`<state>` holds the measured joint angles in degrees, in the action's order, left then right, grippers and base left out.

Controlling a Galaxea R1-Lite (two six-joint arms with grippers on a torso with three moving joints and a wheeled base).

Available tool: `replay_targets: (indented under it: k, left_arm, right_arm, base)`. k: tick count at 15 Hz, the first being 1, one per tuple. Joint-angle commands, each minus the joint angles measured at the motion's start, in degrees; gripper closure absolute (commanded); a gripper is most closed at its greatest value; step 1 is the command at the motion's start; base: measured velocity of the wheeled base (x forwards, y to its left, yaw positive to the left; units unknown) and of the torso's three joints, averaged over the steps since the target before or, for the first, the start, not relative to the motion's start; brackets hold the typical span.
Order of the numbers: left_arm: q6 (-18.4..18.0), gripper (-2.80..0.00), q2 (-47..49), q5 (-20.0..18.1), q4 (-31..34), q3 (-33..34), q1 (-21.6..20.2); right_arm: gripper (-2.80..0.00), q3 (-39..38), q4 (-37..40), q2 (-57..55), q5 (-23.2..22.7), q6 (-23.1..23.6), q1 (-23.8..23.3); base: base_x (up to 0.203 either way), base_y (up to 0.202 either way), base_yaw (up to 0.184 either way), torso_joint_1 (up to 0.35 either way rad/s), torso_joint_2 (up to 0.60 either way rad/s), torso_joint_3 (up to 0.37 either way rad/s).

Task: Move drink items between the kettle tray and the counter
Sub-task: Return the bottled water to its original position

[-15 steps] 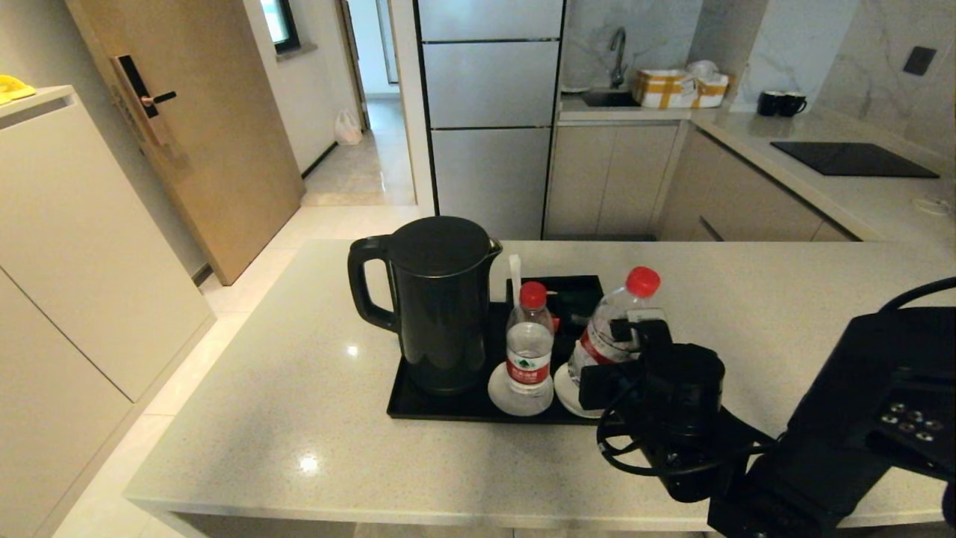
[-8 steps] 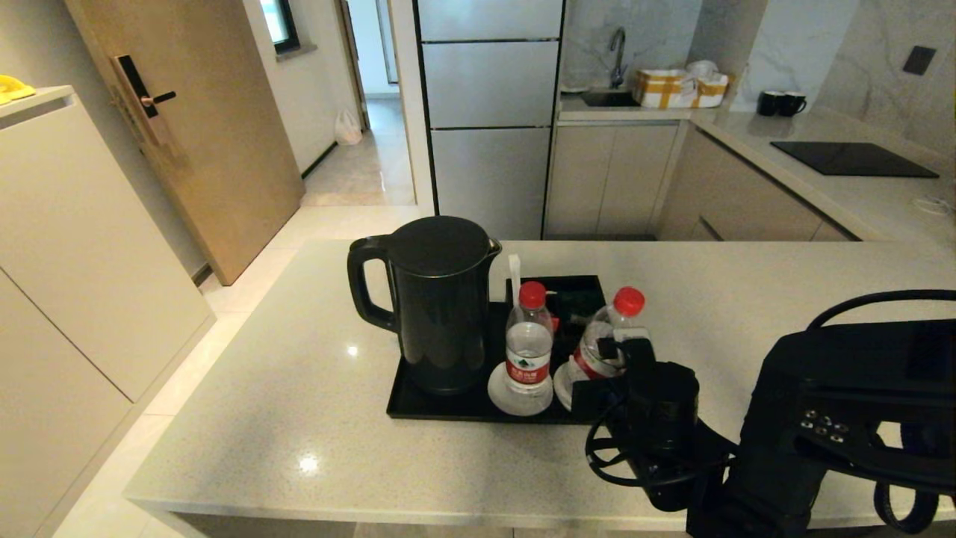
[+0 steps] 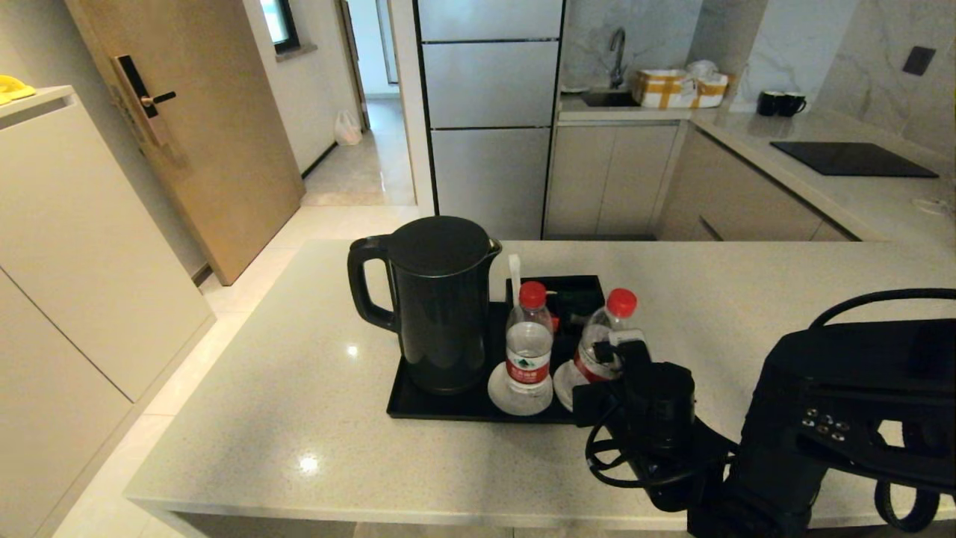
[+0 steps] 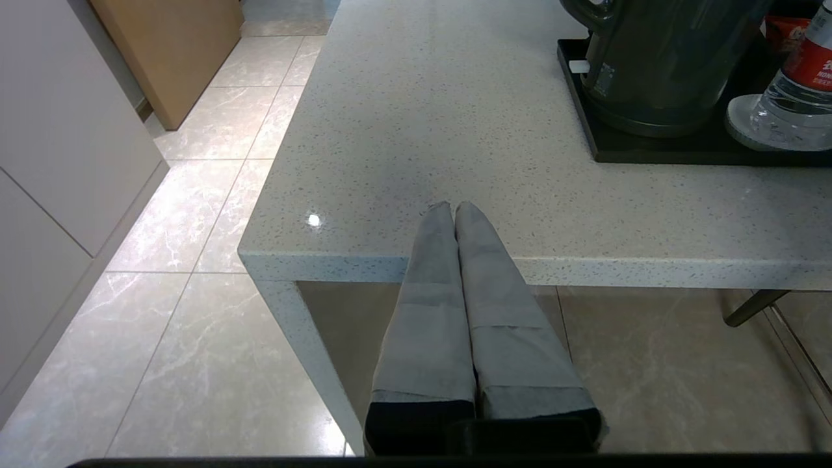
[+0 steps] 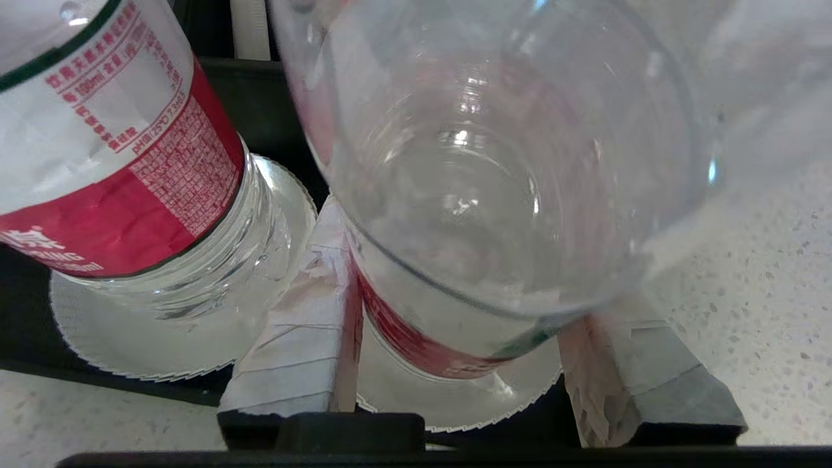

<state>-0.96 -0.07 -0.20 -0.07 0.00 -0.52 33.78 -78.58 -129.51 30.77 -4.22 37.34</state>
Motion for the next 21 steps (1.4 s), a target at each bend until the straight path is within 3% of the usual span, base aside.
replay_targets:
  k: [1,11,12,21]
  left_arm:
    - [0.0,0.00,0.1,0.0,0.0,0.1,0.0]
    - [0.0,0.00,0.1,-0.1,0.0,0.1,0.0]
    - [0.0,0.00,0.1,0.0,0.0,0.1,0.0]
    - [0.0,0.00,0.1,0.0,0.0,0.1,0.0]
  right_arm:
    - [0.00,0.9,1.7,-0.1,0.0,0.1,0.0]
    - [0.00,1.7,2.4,0.2,0.6,0.1,-0.1]
    - [-2.80,1.3,2.5,0.1,0.8,0.2,-0.1]
    - [-2.80,-0.6,2.8,5.3,0.8,0.3,-0.1]
  base:
    - [0.000,0.000,0.000,0.000,0.00,0.000]
    - [0.000,0.000,0.000,0.000,0.00,0.000]
    - [0.000,0.000,0.000,0.000,0.00,0.000]
    - [0.000,0.000,0.000,0.000,0.00,0.000]
